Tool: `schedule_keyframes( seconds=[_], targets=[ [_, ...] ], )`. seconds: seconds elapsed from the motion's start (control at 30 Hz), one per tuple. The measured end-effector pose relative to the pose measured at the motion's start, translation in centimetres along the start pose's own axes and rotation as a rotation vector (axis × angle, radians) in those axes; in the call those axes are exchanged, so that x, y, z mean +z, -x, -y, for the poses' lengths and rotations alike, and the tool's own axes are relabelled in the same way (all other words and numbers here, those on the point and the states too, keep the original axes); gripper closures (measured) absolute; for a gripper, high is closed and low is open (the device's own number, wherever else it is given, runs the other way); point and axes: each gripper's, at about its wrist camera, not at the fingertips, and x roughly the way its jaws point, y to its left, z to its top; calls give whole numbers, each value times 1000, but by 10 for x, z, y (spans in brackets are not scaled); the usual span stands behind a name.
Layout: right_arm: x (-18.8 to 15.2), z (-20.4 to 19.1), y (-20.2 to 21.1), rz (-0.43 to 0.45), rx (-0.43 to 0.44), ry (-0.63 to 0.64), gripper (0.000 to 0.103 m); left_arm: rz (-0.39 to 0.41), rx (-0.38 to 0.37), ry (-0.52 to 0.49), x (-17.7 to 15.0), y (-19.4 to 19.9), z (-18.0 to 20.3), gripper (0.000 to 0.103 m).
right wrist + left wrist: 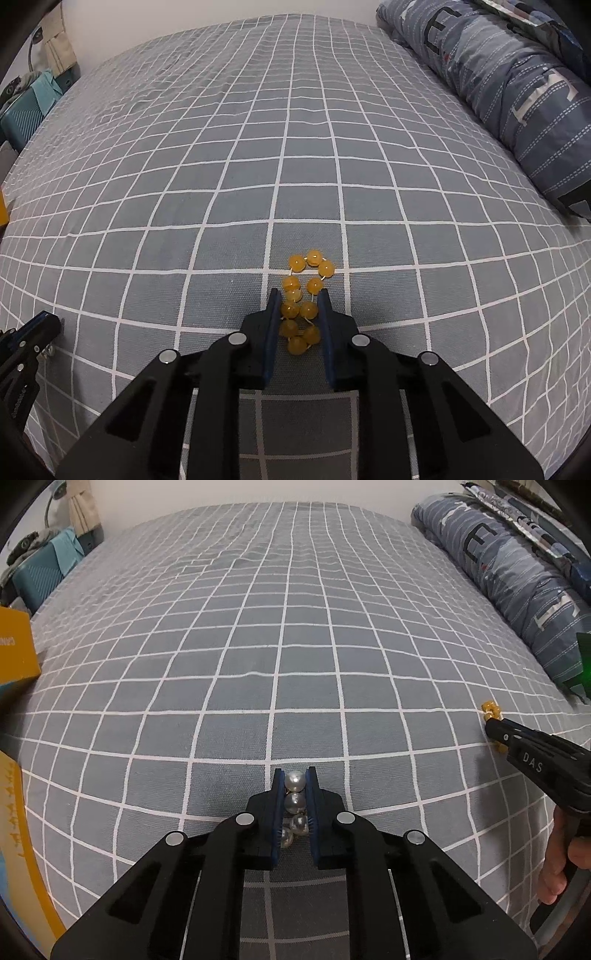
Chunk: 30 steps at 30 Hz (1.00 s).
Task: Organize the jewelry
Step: 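Grasp the pearl bracelet with the left tool while the right tool grasps the yellow bead bracelet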
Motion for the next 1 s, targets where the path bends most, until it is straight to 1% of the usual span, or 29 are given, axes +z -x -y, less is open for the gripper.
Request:
schedule_keyframes(
  seconds=[0.37,0.53,0.57,0.6,1.0],
  targets=[
    [1,-1,12,18,-9,2,84,18,-1,-2,0,14,-1,92],
    [1,-4,23,30,-15,4,84,35,-5,-4,-1,26,-1,92],
    [1,-5,25,33,-17,4,92,37,-5,-4,0,28,-2,92],
    [1,-5,28,32,-18,6,94,41,-5,-5,-1,31,-1,92],
    [-5,-17,58,64,-28,22,95,78,1,-2,-4,64,-12,92]
  ],
)
